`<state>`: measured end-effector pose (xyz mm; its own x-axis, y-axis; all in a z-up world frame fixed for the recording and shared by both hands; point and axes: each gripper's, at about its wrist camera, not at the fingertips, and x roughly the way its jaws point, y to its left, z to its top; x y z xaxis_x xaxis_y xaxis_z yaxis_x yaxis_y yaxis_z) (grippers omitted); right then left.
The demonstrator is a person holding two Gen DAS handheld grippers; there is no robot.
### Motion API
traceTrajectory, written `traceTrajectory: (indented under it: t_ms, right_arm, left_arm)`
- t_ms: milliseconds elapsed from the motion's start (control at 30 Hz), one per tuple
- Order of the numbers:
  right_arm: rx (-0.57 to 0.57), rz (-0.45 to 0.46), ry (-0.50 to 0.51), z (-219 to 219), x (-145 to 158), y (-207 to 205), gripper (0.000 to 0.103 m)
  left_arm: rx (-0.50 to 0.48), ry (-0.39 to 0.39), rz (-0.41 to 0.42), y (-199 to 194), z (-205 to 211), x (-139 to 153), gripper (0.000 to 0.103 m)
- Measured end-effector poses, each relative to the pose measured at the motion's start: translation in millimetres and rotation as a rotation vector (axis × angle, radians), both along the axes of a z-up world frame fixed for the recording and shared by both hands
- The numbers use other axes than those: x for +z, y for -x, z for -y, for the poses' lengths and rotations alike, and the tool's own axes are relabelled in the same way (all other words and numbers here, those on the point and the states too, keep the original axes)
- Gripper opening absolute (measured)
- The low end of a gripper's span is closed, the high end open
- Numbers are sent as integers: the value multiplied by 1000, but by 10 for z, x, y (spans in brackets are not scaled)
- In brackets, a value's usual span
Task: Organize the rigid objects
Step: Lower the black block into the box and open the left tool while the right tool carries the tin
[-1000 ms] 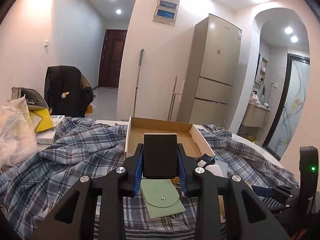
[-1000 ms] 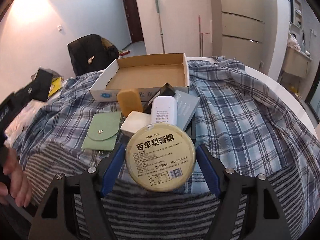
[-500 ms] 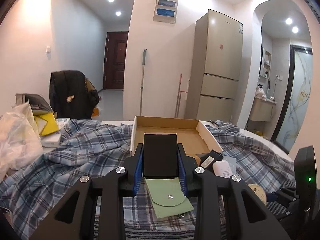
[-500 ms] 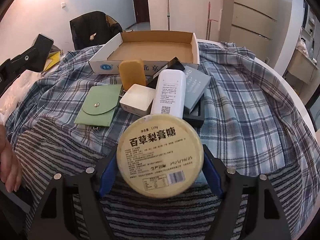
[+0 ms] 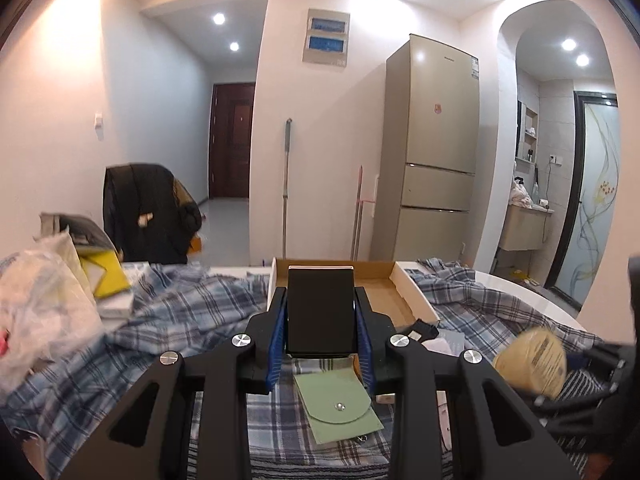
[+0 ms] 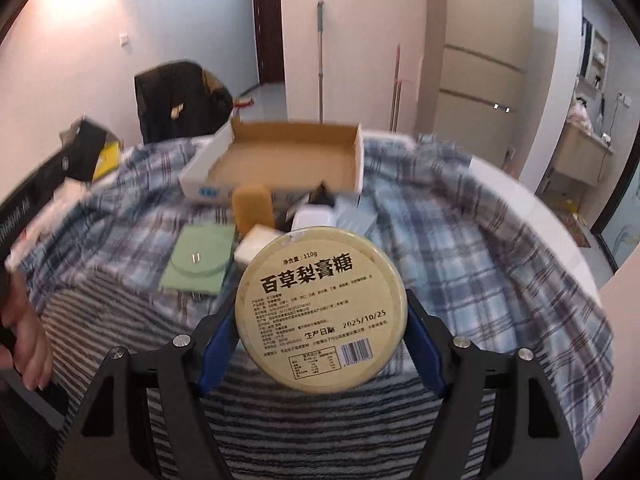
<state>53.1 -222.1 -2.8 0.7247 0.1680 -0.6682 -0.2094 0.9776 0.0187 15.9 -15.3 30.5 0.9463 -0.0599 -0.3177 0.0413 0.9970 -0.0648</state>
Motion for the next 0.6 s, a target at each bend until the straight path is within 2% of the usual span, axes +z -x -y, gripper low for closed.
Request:
traceTrajectory:
  t_ms: [333,600]
  right_arm:
    - [-54,208,-74,8,769,-107,74]
    - [-31,327,-59,-234,1371,-342,74]
  left_arm:
    - [10,35,19,-64,-84,609,32]
    - [7,30,3,-439,-112,1207,32]
